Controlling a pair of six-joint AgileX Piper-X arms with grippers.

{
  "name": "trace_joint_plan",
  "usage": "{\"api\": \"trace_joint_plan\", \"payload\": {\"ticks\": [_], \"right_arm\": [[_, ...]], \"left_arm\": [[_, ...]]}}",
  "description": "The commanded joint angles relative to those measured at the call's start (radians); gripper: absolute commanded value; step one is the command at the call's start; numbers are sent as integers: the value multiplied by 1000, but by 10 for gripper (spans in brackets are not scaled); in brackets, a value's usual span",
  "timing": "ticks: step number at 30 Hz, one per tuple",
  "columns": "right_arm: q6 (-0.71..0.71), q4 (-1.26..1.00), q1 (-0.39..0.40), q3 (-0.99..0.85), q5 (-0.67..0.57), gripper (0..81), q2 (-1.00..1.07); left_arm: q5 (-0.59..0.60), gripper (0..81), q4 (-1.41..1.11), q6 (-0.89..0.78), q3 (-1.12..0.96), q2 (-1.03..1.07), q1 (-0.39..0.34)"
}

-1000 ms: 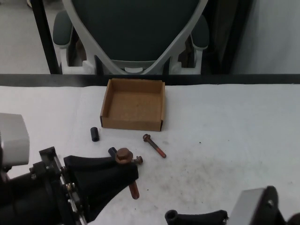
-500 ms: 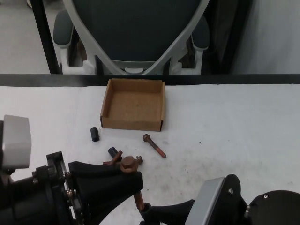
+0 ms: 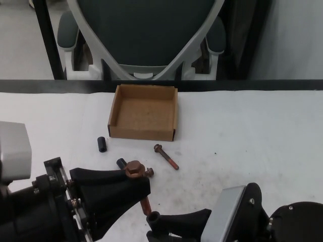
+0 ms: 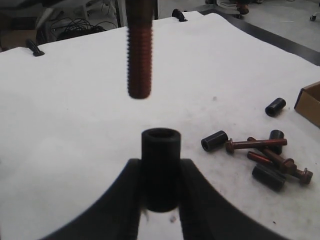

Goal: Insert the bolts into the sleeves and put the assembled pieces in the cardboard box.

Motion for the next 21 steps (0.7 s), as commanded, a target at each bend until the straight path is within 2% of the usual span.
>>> {"api": "trace_joint_plan", "payload": {"ticks": [1, 21], "right_arm": [[-8, -34, -3, -11, -4, 2, -1], [-8, -117, -3, -11, -9, 2, -1]], "left_arm": [[-9, 8, -22, 5, 0, -6, 3], [-1, 8, -20, -7, 0, -6, 3]]}}
